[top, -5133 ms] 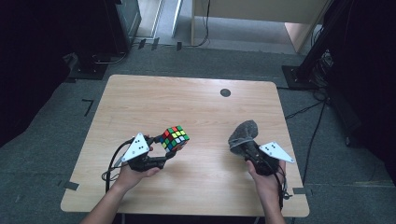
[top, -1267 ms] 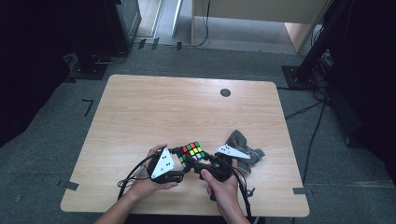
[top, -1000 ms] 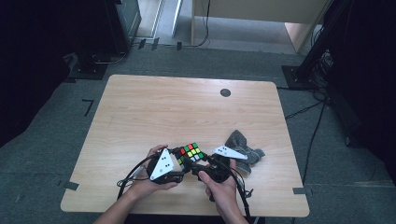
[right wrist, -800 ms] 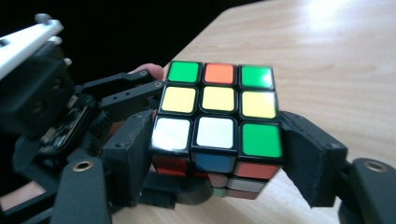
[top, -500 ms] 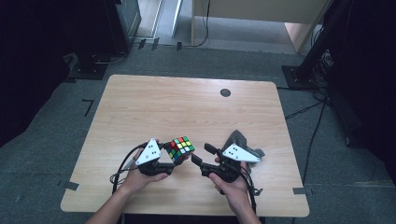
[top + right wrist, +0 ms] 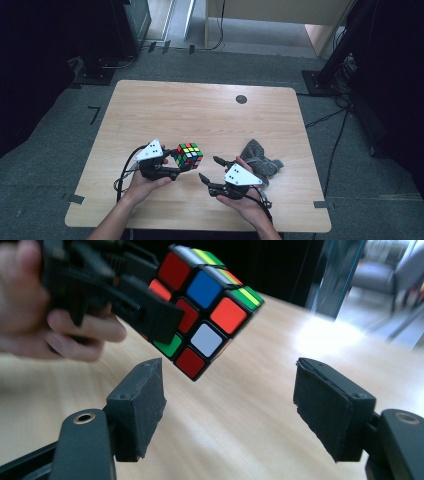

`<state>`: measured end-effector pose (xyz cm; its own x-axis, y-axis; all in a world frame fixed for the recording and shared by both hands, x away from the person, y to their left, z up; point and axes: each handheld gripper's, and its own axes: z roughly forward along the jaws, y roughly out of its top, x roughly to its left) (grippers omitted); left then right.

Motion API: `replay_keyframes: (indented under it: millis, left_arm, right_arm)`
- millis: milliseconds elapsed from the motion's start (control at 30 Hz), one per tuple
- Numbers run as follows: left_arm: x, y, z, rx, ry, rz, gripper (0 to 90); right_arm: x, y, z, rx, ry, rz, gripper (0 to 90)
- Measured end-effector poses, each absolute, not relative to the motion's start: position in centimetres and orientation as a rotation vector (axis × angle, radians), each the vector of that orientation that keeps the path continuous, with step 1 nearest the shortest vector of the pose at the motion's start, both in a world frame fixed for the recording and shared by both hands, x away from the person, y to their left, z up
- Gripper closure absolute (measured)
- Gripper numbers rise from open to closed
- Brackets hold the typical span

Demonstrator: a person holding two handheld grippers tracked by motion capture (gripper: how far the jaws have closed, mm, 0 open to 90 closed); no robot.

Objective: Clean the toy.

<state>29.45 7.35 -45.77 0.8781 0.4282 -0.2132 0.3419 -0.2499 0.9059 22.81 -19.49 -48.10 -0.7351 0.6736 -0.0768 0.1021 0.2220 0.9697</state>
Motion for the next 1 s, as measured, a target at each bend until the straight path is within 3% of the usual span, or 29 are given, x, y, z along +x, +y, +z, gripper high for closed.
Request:
replay_keyframes:
  millis: [467,633,1000]
  left_arm:
    - [29.8,6.6,-44.8,1.894,0.617,-0.066,33.9]
    - [30.0,6.4,-44.9,1.869,0.6,-0.174,33.8]
    - [30.0,6.0,-45.2,1.919,0.565,-0.226,33.0]
  right_arm:
    - [22.9,-18.3,-49.0,0.425,1.92,1.37,24.3]
    - [22.8,-17.9,-49.3,0.338,1.896,1.323,16.0]
    - [22.2,-17.4,-49.6,0.194,1.844,1.257,33.2]
